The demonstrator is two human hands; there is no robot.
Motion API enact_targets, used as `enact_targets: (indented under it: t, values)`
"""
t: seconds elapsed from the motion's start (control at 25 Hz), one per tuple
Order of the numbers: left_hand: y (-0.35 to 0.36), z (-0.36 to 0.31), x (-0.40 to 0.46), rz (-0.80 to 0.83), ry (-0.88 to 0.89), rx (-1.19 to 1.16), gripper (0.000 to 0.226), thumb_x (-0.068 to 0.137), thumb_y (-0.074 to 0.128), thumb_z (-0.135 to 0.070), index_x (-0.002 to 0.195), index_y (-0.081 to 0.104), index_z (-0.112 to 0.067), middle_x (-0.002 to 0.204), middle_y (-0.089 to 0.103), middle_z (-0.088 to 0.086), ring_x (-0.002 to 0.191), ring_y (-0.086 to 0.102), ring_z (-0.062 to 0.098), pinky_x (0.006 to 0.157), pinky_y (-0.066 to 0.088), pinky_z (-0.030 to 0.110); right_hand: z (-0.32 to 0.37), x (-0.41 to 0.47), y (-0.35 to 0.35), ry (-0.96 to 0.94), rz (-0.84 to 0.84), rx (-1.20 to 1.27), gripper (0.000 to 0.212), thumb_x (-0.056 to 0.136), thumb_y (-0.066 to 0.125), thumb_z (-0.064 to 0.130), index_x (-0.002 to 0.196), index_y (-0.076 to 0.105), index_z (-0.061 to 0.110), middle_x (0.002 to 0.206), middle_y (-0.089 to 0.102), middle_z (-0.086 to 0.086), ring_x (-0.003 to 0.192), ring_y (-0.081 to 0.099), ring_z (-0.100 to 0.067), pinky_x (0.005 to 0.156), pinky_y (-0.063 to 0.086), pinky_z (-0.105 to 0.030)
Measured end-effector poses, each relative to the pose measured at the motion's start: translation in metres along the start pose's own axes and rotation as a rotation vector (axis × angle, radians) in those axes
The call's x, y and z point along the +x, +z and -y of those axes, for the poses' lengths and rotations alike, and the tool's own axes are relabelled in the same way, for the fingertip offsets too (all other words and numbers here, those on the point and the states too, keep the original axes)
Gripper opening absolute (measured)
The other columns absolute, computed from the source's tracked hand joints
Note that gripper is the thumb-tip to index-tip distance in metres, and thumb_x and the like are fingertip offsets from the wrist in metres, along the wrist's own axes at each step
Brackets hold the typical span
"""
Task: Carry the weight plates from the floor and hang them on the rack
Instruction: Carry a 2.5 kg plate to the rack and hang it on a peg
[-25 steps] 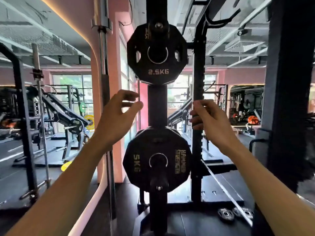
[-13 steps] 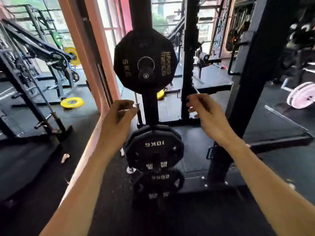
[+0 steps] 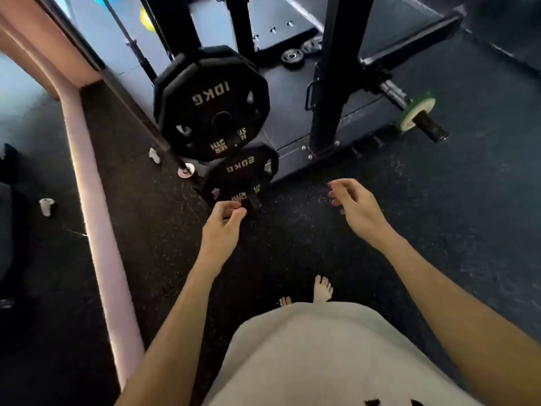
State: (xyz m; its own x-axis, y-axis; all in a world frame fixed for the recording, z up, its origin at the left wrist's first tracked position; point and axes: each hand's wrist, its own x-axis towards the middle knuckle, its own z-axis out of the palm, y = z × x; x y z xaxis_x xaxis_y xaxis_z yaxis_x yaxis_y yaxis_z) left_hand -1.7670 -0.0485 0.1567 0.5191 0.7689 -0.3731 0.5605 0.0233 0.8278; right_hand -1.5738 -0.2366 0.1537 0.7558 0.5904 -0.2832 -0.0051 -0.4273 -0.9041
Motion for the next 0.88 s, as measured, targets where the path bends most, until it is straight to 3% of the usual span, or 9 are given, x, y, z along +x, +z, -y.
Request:
enact_targets:
  t: [0.16,0.32,0.48,0.6,0.76,0.88]
  values:
    - [0.037,0.055,-0.009,0.265,-0.147,0.204,0.014,0.098,0.052,-0.037,0.11,0.059,-0.031,0.109,0.061,-0.007,0.103,0.059,0.014,0.095,0.05,0.04,-0.087,-0.058,-0.001,0.301,-0.11,0.0,0.032,0.099,0.044,0.048,0.107,0.061,0.022,0.096,0.064,0.004,0.091,0.061,-0.016,0.072,0.044,-0.027]
    - [0.08,0.095,-0.019,0.55,-0.206,0.454,0.018,0.1,0.049,-0.038,0.112,0.057,-0.028,0.11,0.06,-0.002,0.103,0.058,0.017,0.096,0.05,0.041,-0.166,-0.126,-0.021,0.593,-0.223,0.019,0.038,0.098,0.045,0.048,0.106,0.064,0.015,0.095,0.068,-0.002,0.092,0.064,-0.022,0.081,0.049,-0.038]
    - [0.13,0.112,-0.027,0.784,-0.163,0.789,0.024,0.099,0.048,-0.038,0.114,0.058,-0.022,0.112,0.063,0.003,0.103,0.06,0.021,0.093,0.051,0.041,-0.227,-0.193,-0.049,0.845,-0.399,0.203,0.034,0.099,0.048,0.043,0.104,0.063,0.012,0.092,0.067,-0.006,0.082,0.062,-0.021,0.064,0.045,-0.032]
    - [0.18,0.108,-0.035,0.998,-0.05,1.098,0.027,0.099,0.049,-0.036,0.118,0.058,-0.019,0.112,0.064,0.006,0.101,0.061,0.023,0.084,0.048,0.035,-0.268,-0.248,-0.074,0.983,-0.582,0.354,0.029,0.099,0.05,0.039,0.104,0.062,0.012,0.086,0.066,-0.006,0.073,0.06,-0.018,0.062,0.046,-0.029]
    - [0.261,0.083,-0.046,1.074,0.038,1.295,0.029,0.098,0.049,-0.037,0.12,0.056,-0.02,0.104,0.062,0.002,0.087,0.058,0.017,0.069,0.047,0.031,-0.323,-0.314,-0.101,1.153,-0.681,0.518,0.024,0.098,0.053,0.035,0.101,0.06,0.013,0.093,0.067,-0.011,0.067,0.06,-0.018,0.059,0.046,-0.026]
    - [0.329,0.058,-0.061,1.065,0.109,1.376,0.024,0.099,0.049,-0.035,0.117,0.056,-0.02,0.112,0.064,0.005,0.088,0.058,0.017,0.077,0.05,0.034,-0.351,-0.343,-0.132,1.194,-0.678,0.567,0.029,0.097,0.055,0.03,0.109,0.062,0.005,0.079,0.065,-0.009,0.046,0.053,-0.014,0.039,0.036,-0.016]
